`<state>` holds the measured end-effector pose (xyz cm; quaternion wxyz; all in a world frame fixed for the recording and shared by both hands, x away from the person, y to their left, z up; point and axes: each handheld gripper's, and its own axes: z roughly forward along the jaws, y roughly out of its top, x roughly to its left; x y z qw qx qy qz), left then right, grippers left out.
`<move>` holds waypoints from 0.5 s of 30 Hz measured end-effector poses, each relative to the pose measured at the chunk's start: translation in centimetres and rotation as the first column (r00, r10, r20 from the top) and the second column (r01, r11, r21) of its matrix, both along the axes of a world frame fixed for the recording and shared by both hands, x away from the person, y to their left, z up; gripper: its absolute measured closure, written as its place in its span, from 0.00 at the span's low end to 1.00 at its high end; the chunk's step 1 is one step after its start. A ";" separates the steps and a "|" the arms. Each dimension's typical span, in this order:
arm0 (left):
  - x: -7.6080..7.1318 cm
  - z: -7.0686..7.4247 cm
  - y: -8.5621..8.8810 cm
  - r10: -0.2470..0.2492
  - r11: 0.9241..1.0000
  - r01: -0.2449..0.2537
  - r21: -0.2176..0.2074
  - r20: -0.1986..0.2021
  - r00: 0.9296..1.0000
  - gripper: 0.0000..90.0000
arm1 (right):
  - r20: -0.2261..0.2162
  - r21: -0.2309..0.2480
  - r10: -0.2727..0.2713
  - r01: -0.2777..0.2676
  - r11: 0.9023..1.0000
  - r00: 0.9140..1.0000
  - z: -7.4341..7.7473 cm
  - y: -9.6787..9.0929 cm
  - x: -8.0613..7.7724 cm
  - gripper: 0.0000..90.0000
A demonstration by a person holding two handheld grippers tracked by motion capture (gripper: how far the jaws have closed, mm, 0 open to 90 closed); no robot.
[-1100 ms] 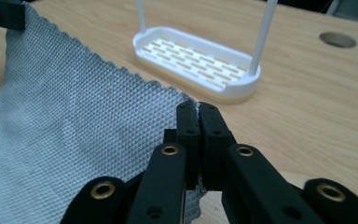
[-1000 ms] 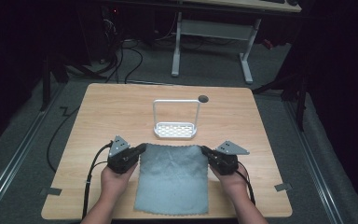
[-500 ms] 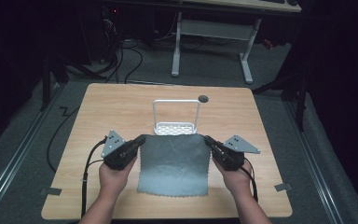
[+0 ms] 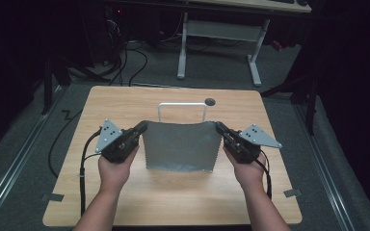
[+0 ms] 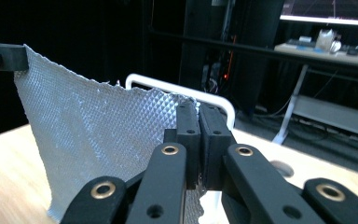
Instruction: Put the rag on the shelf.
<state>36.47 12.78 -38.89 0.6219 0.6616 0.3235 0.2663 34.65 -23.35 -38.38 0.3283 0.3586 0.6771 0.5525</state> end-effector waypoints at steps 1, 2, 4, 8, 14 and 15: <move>0.0 0.0 0.0 0.000 1.000 0.000 0.000 0.000 1.000 1.00 | 0.009 0.002 0.000 0.000 1.000 1.000 0.3 0.0 0.0 0.98; 0.1 0.7 0.0 0.001 1.000 -0.001 -0.007 0.018 1.000 1.00 | 0.017 0.003 0.002 -0.002 1.000 1.000 0.6 0.0 0.1 0.98; 0.2 1.1 0.0 0.001 1.000 -0.001 -0.009 0.026 1.000 1.00 | 0.037 0.009 -0.003 0.002 1.000 0.999 1.3 0.0 0.1 0.98; 0.4 2.7 -0.2 0.004 1.000 -0.003 -0.016 0.068 0.998 1.00 | 0.066 0.021 -0.007 0.005 1.000 0.998 2.6 -0.1 0.2 0.98; 0.4 3.7 -0.3 0.005 1.000 -0.003 -0.017 0.096 0.995 1.00 | 0.104 0.027 -0.012 0.009 1.000 0.995 4.1 -0.2 0.2 0.98; 0.4 3.7 -0.3 0.005 1.000 -0.003 -0.017 0.096 0.995 1.00 | 0.105 0.028 -0.013 0.010 1.000 0.994 4.2 -0.2 0.3 0.99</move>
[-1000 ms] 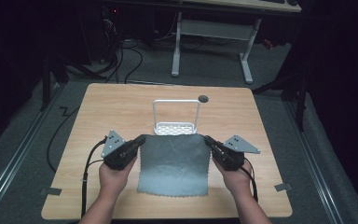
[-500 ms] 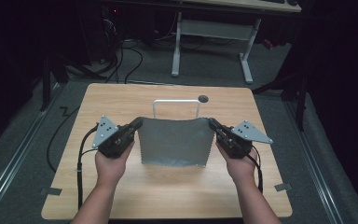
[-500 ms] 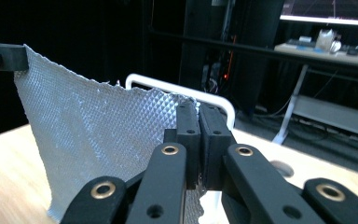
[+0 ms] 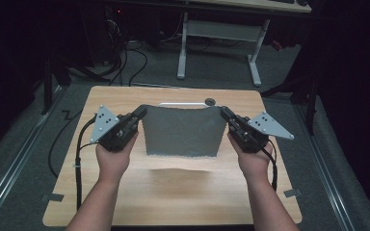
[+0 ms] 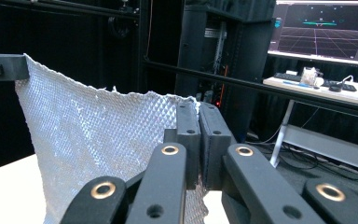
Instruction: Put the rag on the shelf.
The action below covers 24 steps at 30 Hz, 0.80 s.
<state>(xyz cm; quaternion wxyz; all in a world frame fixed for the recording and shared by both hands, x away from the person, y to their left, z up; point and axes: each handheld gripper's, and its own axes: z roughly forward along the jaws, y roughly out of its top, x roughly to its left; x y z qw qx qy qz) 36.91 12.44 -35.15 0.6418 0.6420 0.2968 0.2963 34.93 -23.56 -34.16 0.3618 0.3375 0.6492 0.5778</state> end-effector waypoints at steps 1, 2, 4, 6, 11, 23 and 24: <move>0.1 0.1 0.0 0.001 1.000 -0.001 -0.002 0.004 1.000 1.00 | 0.001 -0.001 0.000 0.000 1.000 1.000 0.1 0.0 0.0 0.98; 0.1 0.1 0.0 0.001 1.000 -0.001 -0.002 0.004 1.000 1.00 | 0.001 -0.001 0.000 0.000 1.000 1.000 0.1 0.0 0.0 0.98; 0.3 0.2 -0.1 0.006 1.000 -0.006 0.007 0.005 1.000 1.00 | -0.001 -0.002 0.001 -0.001 1.000 1.000 0.2 -0.1 0.3 0.98; 1.2 0.4 -0.3 0.021 0.999 -0.021 0.033 -0.001 1.000 1.00 | -0.006 -0.004 -0.004 0.004 1.000 1.000 0.3 -0.2 0.6 0.99; 3.1 0.4 -0.9 0.047 0.997 -0.046 0.068 -0.007 0.999 1.00 | -0.017 -0.001 -0.019 0.019 1.000 1.000 0.6 -0.2 2.2 0.99; 8.2 -0.1 -1.5 0.081 0.993 -0.078 0.094 -0.031 0.996 1.00 | -0.058 0.023 -0.037 0.038 0.999 0.998 0.1 -0.2 7.0 0.99; 8.5 -0.1 -1.6 0.084 0.992 -0.080 0.095 -0.033 0.996 1.00 | -0.063 0.025 -0.038 0.040 0.999 0.997 0.1 -0.2 7.3 0.99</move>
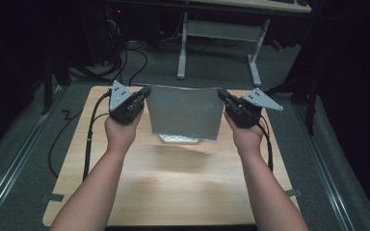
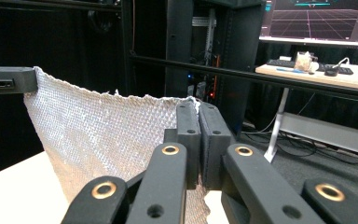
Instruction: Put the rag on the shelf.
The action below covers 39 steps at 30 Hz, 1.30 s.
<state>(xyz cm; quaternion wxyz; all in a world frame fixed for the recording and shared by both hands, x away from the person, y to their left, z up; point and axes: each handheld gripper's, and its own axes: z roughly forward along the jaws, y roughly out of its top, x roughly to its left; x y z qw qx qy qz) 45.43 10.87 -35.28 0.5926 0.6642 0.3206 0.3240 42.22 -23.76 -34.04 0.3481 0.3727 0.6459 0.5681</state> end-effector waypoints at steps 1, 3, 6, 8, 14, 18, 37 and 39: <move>0.0 0.0 0.0 0.000 1.000 0.000 0.000 0.000 1.000 1.00 | 0.002 0.002 -0.004 0.004 1.000 1.000 0.0 0.0 0.3 0.99; 0.7 0.0 -0.1 0.011 1.000 -0.011 0.001 -0.004 1.000 1.00 | 0.001 0.007 -0.003 0.003 1.000 1.000 0.0 0.1 0.6 0.99; 1.9 -0.2 -0.3 0.025 1.000 -0.025 0.003 -0.015 1.000 1.00 | -0.009 0.021 -0.011 0.011 1.000 1.000 0.0 0.2 2.0 0.99; 2.5 -0.3 -0.5 0.035 0.999 -0.035 0.008 -0.014 0.999 1.00 | -0.015 0.026 -0.014 0.014 1.000 1.000 0.0 0.2 2.7 0.99; 4.7 -0.2 -0.5 0.062 0.998 -0.061 0.012 -0.035 0.998 1.00 | -0.041 0.029 -0.018 0.020 0.999 0.999 -0.5 0.5 4.7 0.99; 5.8 -0.3 -0.7 0.072 0.997 -0.071 0.036 -0.049 0.996 1.00 | -0.076 -0.002 -0.033 0.033 0.999 0.997 -0.5 0.6 6.2 0.99; 8.2 -8.2 -0.9 -0.012 0.995 0.043 0.090 -0.317 0.948 1.00 | -0.227 -0.127 -0.057 0.028 0.991 0.972 -5.5 0.5 9.2 0.99; 8.0 -8.9 -0.9 -0.022 0.995 0.053 0.085 -0.333 0.943 1.00 | -0.240 -0.128 -0.053 0.023 0.992 0.969 -6.2 0.5 9.1 0.99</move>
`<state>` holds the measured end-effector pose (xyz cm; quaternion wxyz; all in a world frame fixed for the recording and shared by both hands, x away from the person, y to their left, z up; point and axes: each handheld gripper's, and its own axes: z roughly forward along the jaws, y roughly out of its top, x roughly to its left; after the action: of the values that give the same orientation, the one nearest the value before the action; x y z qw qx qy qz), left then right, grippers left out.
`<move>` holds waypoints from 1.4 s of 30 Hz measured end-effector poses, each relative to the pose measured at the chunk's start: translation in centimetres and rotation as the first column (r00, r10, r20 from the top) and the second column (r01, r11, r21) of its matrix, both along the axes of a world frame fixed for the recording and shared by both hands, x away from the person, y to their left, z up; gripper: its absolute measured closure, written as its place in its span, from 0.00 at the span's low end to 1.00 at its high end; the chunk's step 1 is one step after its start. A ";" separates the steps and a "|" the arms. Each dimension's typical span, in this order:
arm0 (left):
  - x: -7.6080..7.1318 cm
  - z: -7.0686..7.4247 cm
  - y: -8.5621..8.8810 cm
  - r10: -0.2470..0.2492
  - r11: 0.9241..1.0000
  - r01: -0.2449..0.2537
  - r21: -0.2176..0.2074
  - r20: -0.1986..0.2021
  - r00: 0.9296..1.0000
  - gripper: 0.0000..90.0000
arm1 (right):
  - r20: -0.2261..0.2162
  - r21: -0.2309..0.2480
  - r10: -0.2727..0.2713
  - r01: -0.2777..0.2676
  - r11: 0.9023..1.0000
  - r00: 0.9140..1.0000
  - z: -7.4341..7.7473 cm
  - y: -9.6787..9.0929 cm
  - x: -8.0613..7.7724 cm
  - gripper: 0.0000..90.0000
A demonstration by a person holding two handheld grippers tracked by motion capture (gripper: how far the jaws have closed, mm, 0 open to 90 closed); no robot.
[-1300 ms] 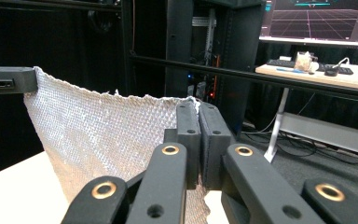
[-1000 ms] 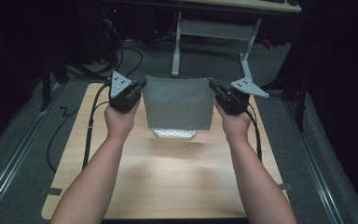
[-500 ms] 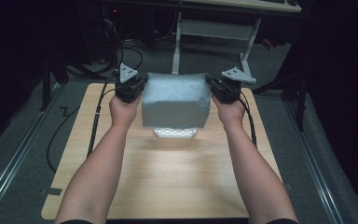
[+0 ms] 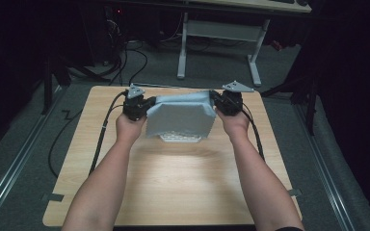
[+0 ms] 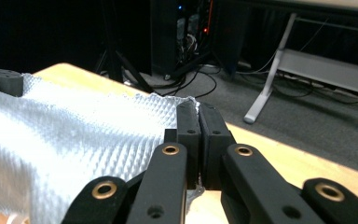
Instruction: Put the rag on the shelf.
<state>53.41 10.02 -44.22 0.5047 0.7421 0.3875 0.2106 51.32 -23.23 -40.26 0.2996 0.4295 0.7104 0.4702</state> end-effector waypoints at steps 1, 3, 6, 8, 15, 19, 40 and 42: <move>0.0 0.0 0.0 0.000 1.000 0.000 0.000 0.000 1.000 1.00 | -0.006 0.004 0.001 -0.001 1.000 1.000 -0.4 0.0 -0.1 0.99; -0.3 -0.6 0.1 -0.002 1.000 0.002 -0.008 -0.006 1.000 1.00 | -0.017 0.007 0.003 -0.003 1.000 1.000 -1.1 -0.1 -0.2 0.99; -0.7 -1.4 0.0 -0.013 1.000 0.013 -0.028 -0.025 1.000 1.00 | -0.033 0.015 0.011 -0.010 1.000 0.999 -2.1 -0.1 -0.4 0.99; -0.8 -1.8 -0.1 -0.021 0.999 0.019 -0.034 -0.034 0.999 1.00 | -0.040 0.015 0.012 -0.011 1.000 0.999 -2.7 -0.1 -0.6 0.99; -1.3 -3.0 -0.5 -0.030 0.999 0.028 -0.035 -0.055 0.998 1.00 | -0.071 0.021 0.013 -0.012 1.000 0.997 -4.3 -0.2 -0.9 0.99; -1.4 -3.7 -0.4 -0.027 0.999 0.024 -0.034 -0.070 0.997 1.00 | -0.090 0.026 0.009 -0.006 1.000 0.996 -5.1 -0.2 -1.1 0.99; -2.1 -2.0 3.7 0.067 0.996 -0.071 -0.060 -0.064 0.996 0.74 | -0.062 0.033 -0.009 0.011 0.999 0.998 -3.7 -1.7 -1.6 0.80; -2.2 -1.8 4.1 0.075 0.995 -0.079 -0.065 -0.060 0.995 0.74 | -0.057 0.030 -0.010 0.012 0.999 0.998 -3.4 -1.9 -1.7 0.80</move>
<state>51.19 14.16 -46.05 0.5096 0.7148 0.4372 0.1953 49.62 -25.17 -43.68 0.2755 0.4512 0.7088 0.4670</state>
